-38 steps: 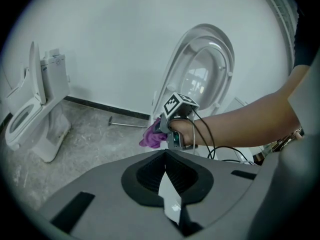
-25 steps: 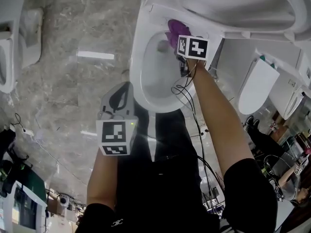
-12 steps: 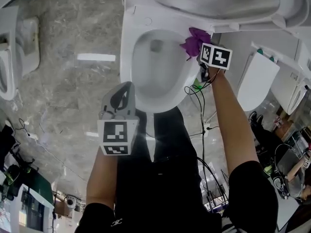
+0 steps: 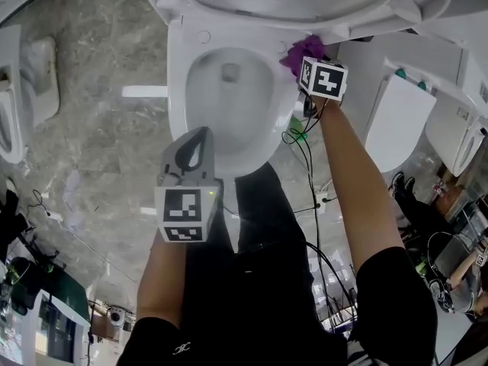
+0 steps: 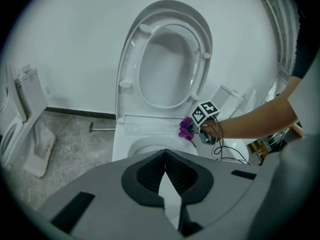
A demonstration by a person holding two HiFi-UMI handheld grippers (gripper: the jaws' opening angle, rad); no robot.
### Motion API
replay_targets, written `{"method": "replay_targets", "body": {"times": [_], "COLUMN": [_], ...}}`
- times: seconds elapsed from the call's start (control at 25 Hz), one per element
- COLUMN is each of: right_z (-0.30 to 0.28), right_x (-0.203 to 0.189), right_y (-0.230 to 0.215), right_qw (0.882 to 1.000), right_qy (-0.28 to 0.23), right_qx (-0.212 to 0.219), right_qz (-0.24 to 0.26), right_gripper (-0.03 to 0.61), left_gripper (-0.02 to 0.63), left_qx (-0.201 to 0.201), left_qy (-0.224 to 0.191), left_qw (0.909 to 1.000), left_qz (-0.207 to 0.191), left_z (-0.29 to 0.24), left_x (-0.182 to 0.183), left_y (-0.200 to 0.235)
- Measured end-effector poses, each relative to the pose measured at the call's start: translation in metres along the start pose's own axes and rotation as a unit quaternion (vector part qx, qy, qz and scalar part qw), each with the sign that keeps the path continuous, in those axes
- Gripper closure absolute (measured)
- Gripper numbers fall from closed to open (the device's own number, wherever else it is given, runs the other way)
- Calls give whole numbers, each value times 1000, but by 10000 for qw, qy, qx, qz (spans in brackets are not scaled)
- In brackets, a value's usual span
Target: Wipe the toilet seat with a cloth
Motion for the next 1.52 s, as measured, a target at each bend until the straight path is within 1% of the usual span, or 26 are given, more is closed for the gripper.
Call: {"method": "replay_targets", "body": {"times": [0.08, 0.28, 0.48, 0.64, 0.72, 0.84, 0.96, 1.08, 1.24, 1.4, 1.52], "right_z": [-1, 0, 5, 9, 12, 15, 19, 23, 32, 42, 49], "right_x": [-1, -8, -23, -41, -52, -72, -97, -124, -167, -204, -238], "right_y": [1, 1, 1, 12, 19, 26, 34, 42, 57, 78, 95], "right_qw": [9998, 9952, 9910, 9844, 9827, 9836, 9862, 9906, 9949, 9958, 9962], "right_qy": [-73, -195, -173, -148, -121, -61, 2, 56, 253, 336, 438], "right_qx": [-12, -15, 138, 203, 232, 251, 229, 208, 120, 50, 112], "right_qz": [185, 959, 1320, 1740, 1831, 1787, 1638, 1354, 971, 847, 745], "right_gripper": [483, 485, 485, 485, 485, 485, 485, 485, 485, 485, 485], "left_gripper": [609, 609, 609, 609, 609, 609, 609, 609, 609, 609, 609], "left_qx": [-7, 24, 57, 73, 61, -12, -91, -112, -157, -159, -161], "left_qy": [0, 24, 8, -8, -20, -22, -22, -64, -15, 23, 81], "left_qw": [10000, 10000, 10000, 10000, 10000, 10000, 9999, 9996, 9992, 9986, 9982], "left_qz": [-47, -28, -69, 21, 51, 20, -92, -240, -375, -504, -579], "left_z": [-4, -12, -14, -12, -10, -6, 2, 13, 31, 48, 61], "left_x": [4, 11, 11, 3, -3, -12, -24, -39, -66, -90, -109], "left_y": [-9, -32, -51, -56, -58, -61, -59, -48, -29, -12, -4]}}
Point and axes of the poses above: the fingertips, and each gripper's own axes: z backward along the fingers, y to its left, x out of its top, the point moved 9 cm from there along z, backward along the fingers, and after that the axes turned 15 degrees about y, right-handed, at the moved point
